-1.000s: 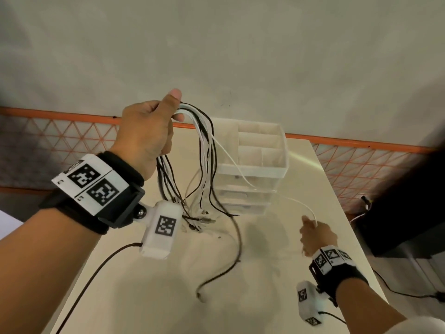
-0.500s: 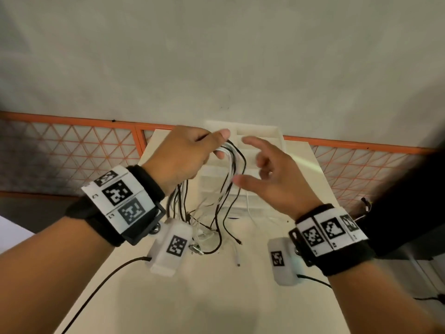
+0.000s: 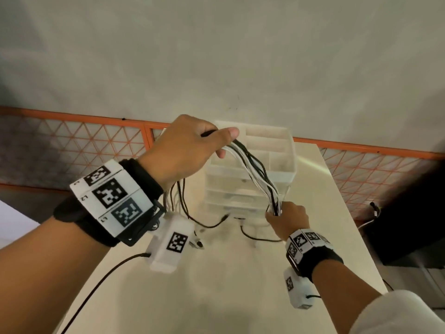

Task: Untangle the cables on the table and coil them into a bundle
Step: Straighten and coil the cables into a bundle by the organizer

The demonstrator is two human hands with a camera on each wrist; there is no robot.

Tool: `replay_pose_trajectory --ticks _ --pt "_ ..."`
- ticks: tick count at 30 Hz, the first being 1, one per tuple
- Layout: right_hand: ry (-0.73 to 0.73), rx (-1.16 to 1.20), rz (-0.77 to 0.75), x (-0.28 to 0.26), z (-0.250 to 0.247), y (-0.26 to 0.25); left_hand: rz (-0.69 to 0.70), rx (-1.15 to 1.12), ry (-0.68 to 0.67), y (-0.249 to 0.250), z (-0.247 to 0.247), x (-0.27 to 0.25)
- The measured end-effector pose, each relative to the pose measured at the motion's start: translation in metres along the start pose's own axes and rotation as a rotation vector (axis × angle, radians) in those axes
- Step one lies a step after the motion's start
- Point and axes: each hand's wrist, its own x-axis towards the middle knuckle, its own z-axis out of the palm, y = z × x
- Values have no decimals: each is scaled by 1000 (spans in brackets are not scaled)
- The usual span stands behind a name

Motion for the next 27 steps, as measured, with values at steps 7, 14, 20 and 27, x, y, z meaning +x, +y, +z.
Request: replay_pose_trajectory --ticks 7,14,20,27 --pt "181 20 -50 7 3 43 -39 -86 -12 -1 -6 5" --pt "213 -273 39 0 -12 64 -56 -139 38 -8 2 7" --pt "172 -129 208 1 -20 75 -36 -211 92 -5 -1 10" --pt "248 67 84 0 -19 76 -42 -197 66 -14 7 9"
